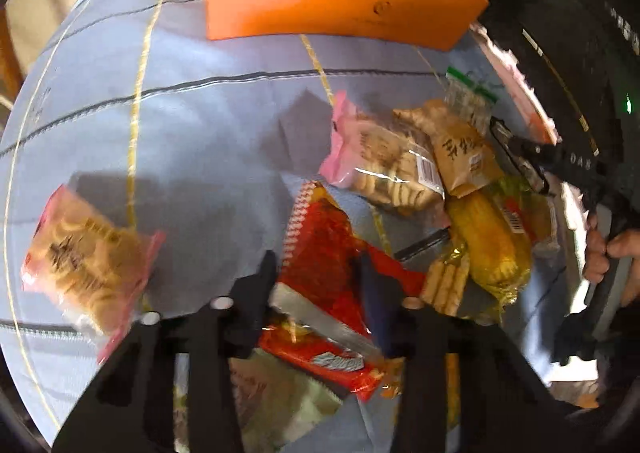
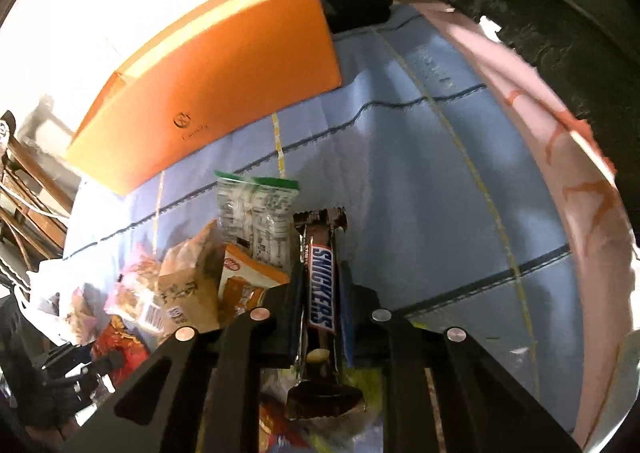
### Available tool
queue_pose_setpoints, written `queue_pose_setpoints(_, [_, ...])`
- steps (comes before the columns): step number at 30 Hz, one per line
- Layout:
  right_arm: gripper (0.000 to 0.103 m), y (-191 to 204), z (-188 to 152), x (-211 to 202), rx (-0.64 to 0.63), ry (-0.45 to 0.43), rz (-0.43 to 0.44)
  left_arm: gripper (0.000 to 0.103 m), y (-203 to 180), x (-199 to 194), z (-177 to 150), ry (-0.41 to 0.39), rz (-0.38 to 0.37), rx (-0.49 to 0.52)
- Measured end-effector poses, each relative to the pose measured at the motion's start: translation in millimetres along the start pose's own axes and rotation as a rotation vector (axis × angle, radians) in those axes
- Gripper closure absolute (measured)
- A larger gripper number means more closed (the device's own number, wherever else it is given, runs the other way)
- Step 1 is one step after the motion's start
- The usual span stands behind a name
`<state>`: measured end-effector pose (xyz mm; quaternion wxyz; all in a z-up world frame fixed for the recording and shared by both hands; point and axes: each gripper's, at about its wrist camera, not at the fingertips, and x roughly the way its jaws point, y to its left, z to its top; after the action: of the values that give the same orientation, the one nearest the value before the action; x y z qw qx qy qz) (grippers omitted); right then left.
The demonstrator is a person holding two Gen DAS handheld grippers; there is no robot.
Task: Organize snacks
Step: 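Grasp a red cracker pack with the left gripper while the right gripper grasps a Snickers bar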
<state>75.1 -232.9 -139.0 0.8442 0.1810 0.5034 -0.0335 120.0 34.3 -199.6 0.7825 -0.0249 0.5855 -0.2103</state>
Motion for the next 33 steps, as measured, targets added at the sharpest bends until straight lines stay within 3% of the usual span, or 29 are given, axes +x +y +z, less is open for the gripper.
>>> queue_pose_setpoints(2, [0.087,-2.7,-1.9,-8.9,-0.005,-0.018,0.000,0.067,2.4,-2.3,-4.3,-0.006,0.031,0.014])
queue_pose_setpoints(4, [0.087,-3.8,-2.6,-12.6,0.002,-0.028,0.006,0.054,0.8,-2.8,-6.1,-0.010,0.046,0.037])
queue_pose_setpoints(5, [0.087,-5.9,-4.1,-14.3,0.004,-0.031,0.006,0.014,-0.5,-0.9,-7.3,0.008,0.038,0.035])
queue_pose_setpoints(6, [0.087,-7.3,-5.0,-14.6,0.004,-0.034,0.000,0.005,-0.8,0.1,-6.6,0.028,0.031,0.035])
queue_pose_setpoints(8, [0.087,-7.9,-8.7,-16.3,0.008,-0.033,0.000,0.004,-6.8,5.2,-11.9,0.066,0.075,0.075])
queue_pose_setpoints(9, [0.087,-9.7,-9.1,-16.3,0.013,-0.032,0.003,0.004,-4.0,2.9,-18.8,0.088,0.148,0.118])
queue_pose_setpoints(15, [0.087,-10.3,-16.2,-15.6,0.027,-0.019,0.003,0.004,-35.5,5.6,-29.7,0.018,0.256,0.285])
queue_pose_setpoints(19, [0.087,-10.6,-16.3,-16.9,0.030,-0.021,0.007,0.004,-57.9,13.5,-37.3,-0.080,0.359,0.388])
queue_pose_setpoints(22, [0.087,-12.6,-14.4,-22.2,0.035,-0.033,0.010,0.004,-62.8,14.8,-43.5,-0.079,0.402,0.441])
queue_pose_setpoints(25, [0.087,-17.7,-13.0,-25.0,0.050,-0.042,0.004,0.006,-58.9,12.8,-53.5,-0.015,0.363,0.448])
queue_pose_setpoints(27, [0.087,-20.7,-14.0,-24.4,0.065,-0.039,0.000,0.029,-53.5,8.6,-51.8,0.008,0.255,0.384])
queue_pose_setpoints(30, [0.087,-20.8,-15.3,-24.4,0.066,-0.035,0.005,0.031,-54.6,5.6,-48.8,0.048,0.213,0.365])
queue_pose_setpoints(33, [0.087,-19.3,-14.9,-28.5,0.058,-0.048,0.011,0.031,-49.1,-0.9,-42.2,0.058,0.153,0.285])
